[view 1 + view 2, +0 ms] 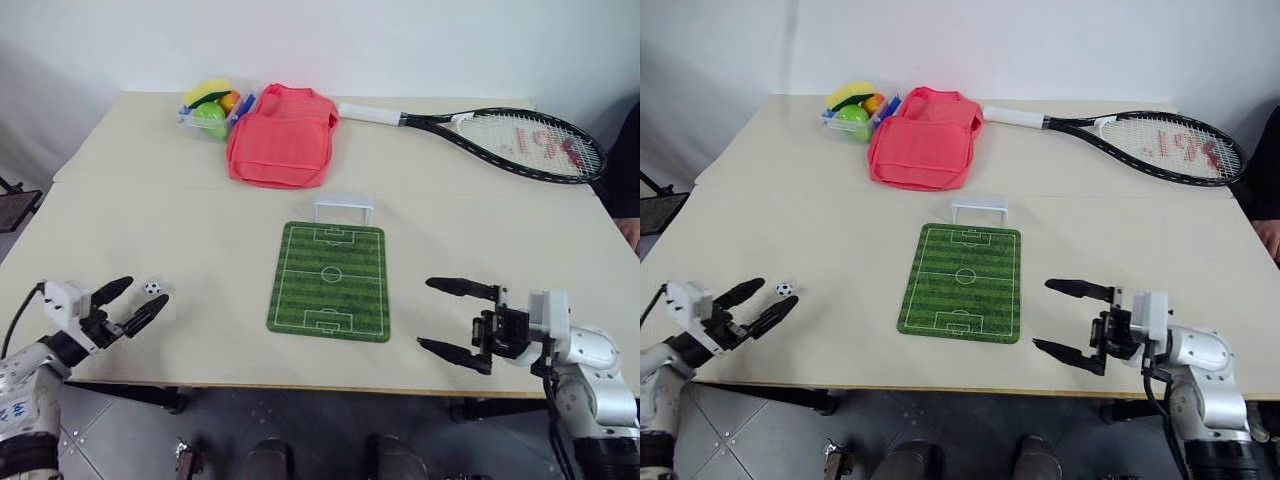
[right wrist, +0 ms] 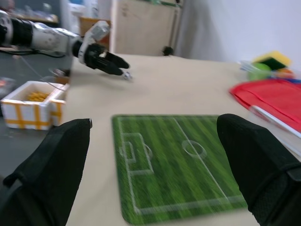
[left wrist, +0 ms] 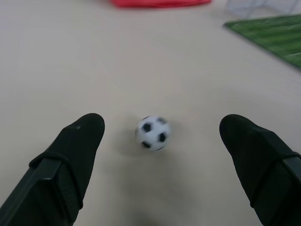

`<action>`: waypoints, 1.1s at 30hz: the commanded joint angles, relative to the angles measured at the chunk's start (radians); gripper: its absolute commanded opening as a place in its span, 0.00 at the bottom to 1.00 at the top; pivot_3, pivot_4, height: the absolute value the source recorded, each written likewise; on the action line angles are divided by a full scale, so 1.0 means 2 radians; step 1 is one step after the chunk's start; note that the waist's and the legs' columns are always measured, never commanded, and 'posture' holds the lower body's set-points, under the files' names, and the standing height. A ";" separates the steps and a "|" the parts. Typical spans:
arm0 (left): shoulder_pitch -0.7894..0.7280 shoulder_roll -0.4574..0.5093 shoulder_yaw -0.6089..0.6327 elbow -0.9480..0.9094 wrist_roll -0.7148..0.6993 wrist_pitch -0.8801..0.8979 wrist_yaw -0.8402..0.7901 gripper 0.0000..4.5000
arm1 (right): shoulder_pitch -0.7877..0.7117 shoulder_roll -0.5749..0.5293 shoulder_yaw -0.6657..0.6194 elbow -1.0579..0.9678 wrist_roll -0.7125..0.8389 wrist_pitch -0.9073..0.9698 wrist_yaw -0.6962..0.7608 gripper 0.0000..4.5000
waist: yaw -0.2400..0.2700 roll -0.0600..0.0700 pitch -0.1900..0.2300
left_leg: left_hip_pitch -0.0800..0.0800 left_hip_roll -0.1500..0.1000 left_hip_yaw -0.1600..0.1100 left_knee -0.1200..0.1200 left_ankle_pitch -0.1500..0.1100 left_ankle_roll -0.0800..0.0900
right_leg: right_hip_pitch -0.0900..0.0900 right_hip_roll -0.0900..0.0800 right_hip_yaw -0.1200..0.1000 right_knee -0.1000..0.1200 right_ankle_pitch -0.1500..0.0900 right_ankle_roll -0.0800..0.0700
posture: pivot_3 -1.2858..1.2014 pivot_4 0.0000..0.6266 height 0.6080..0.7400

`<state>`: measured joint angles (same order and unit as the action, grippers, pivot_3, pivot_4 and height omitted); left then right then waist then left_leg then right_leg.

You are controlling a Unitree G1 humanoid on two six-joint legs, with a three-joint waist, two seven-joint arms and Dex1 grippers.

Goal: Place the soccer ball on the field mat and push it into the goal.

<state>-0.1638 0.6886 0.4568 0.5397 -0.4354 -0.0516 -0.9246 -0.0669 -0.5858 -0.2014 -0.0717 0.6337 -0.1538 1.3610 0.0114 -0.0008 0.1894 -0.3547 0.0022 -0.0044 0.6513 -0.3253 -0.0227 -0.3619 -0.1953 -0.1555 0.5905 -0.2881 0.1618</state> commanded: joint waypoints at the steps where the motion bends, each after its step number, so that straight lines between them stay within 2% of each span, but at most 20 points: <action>1: -0.024 0.014 -0.003 0.038 0.012 -0.019 -0.006 0.99 | 0.008 0.001 -0.011 -0.015 0.002 -0.009 -0.008 1.00 | -0.002 0.000 0.000 | 0.000 0.000 0.000 0.000 0.000 0.000 | 0.000 0.000 0.000 0.000 0.000 0.000 | 0.52 0.24 1.00; 2: -0.032 0.013 -0.006 0.047 0.014 -0.022 -0.007 0.99 | 0.009 0.001 -0.011 -0.016 0.002 -0.008 -0.011 1.00 | -0.002 0.000 0.000 | 0.000 0.000 0.000 0.000 0.000 0.000 | 0.000 0.000 0.000 0.000 0.000 0.000 | 0.52 0.24 1.00; 5: -0.057 0.006 -0.015 0.073 0.021 -0.032 -0.008 0.86 | 0.019 0.006 -0.010 -0.028 0.002 -0.006 -0.023 1.00 | -0.003 0.000 0.000 | 0.000 0.000 0.000 0.000 0.000 0.000 | 0.000 0.000 0.000 0.000 0.000 0.000 | 0.52 0.24 1.00; 14: -0.067 0.006 -0.030 0.096 0.032 -0.042 -0.016 0.22 | 0.037 0.007 -0.008 -0.060 0.000 -0.002 -0.050 1.00 | -0.003 0.000 0.000 | 0.000 0.000 0.000 0.000 0.000 0.000 | 0.000 0.000 0.000 0.000 0.000 0.000 | 0.52 0.24 1.00; 15: -0.066 0.008 -0.031 0.095 0.033 -0.047 -0.020 0.19 | 0.038 0.005 -0.010 -0.064 -0.001 -0.001 -0.055 1.00 | -0.003 0.000 0.000 | 0.001 0.000 0.000 0.000 0.000 0.000 | 0.000 0.000 0.000 0.000 0.000 0.000 | 0.52 0.24 1.00; 18: -0.069 0.004 -0.027 0.059 0.008 -0.048 -0.059 0.19 | 0.042 -0.005 -0.021 -0.080 0.002 0.005 -0.066 1.00 | -0.003 0.000 0.000 | 0.000 0.000 0.000 0.000 0.000 0.000 | 0.000 0.000 0.000 0.000 0.000 0.000 | 0.52 0.24 1.00; 21: -0.076 0.001 -0.052 0.001 -0.005 -0.028 -0.105 0.19 | 0.049 -0.019 -0.035 -0.093 0.009 0.014 -0.073 1.00 | -0.001 0.000 0.000 | 0.000 0.000 0.000 0.001 0.000 0.000 | 0.000 0.000 0.000 0.000 0.000 0.000 | 0.52 0.24 1.00; 23: -0.096 -0.003 -0.101 -0.059 0.000 -0.008 -0.143 0.19 | 0.057 -0.032 -0.049 -0.095 0.014 0.020 -0.070 1.00 | 0.005 0.000 0.000 | 0.000 0.000 0.000 0.001 0.000 0.000 | 0.000 0.000 0.000 0.000 0.000 0.000 | 0.52 0.24 1.00; 27: -0.157 -0.033 -0.197 -0.129 0.024 0.046 -0.163 0.19 | 0.078 -0.056 -0.071 -0.089 0.029 0.039 -0.052 1.00 | 0.013 0.000 0.000 | -0.001 0.000 0.000 0.002 0.000 0.000 | 0.001 0.000 0.000 0.000 0.000 0.000 | 0.52 0.24 1.00; 30: -0.193 -0.070 -0.272 -0.135 0.066 0.023 -0.185 0.19 | 0.093 -0.069 -0.092 -0.078 0.038 0.046 -0.038 1.00 | 0.012 0.000 0.000 | -0.001 0.000 0.000 0.003 -0.001 0.001 | 0.001 0.000 0.001 0.000 0.001 0.001 | 0.52 0.24 1.00; 33: -0.222 -0.118 -0.310 -0.109 0.090 0.009 -0.172 0.19 | 0.103 -0.075 -0.112 -0.064 0.040 0.047 -0.027 1.00 | 0.004 0.000 0.000 | -0.001 0.000 0.001 0.003 -0.001 0.002 | 0.001 0.000 0.001 0.000 0.001 0.001 | 0.52 0.24 1.00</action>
<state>-0.5797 0.4749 -0.1389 0.3033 -0.2837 -0.0021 -1.2787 0.1331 -0.7198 -0.3771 -0.2040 0.6919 -0.0589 1.2876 0.0202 -0.0008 0.1894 -0.3559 0.0019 -0.0016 0.6576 -0.3274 -0.0196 -0.3601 -0.1949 -0.1536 0.5896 -0.2869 0.1634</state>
